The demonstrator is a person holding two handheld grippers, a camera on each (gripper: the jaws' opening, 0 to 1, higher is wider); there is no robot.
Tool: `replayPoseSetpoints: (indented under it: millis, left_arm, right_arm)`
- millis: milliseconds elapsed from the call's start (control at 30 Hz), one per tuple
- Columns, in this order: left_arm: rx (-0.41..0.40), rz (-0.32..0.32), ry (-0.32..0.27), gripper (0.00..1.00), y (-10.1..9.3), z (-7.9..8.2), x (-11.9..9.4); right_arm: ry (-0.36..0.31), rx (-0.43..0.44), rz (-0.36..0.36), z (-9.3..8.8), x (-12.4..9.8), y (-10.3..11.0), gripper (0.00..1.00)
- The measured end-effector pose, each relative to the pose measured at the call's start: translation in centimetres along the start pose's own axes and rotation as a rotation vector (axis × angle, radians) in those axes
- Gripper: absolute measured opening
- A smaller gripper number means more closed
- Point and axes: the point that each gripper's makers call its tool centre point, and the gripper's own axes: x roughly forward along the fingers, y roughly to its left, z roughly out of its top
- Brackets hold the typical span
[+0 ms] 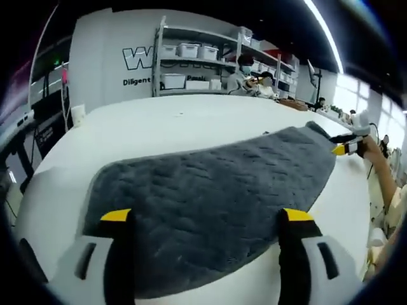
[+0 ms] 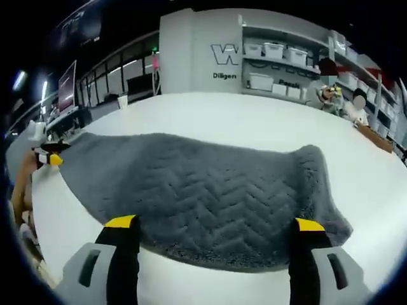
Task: Open the folded towel by lifting each exposed corner and separating the folded layers until the towel lies flat within the target outline without major curled edges
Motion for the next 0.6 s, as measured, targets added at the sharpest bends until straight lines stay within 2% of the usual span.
replayPoseSetpoints:
  millis: [167, 400, 600]
  left_arm:
    - [0.012, -0.007, -0.013, 0.91, 0.3, 0.2, 0.4]
    - [0.030, 0.019, -0.037, 0.90, 1.4, 0.9, 1.8]
    - [0.032, 0.020, -0.017, 0.90, 2.1, 1.5, 2.7]
  right_arm:
    - [-0.016, -0.011, -0.002, 0.2, 0.6, -0.2, 0.99]
    - [-0.030, 0.001, -0.019, 1.0, 1.7, -0.7, 0.99]
    - [-0.034, 0.009, -0.030, 2.0, 3.1, -1.5, 0.99]
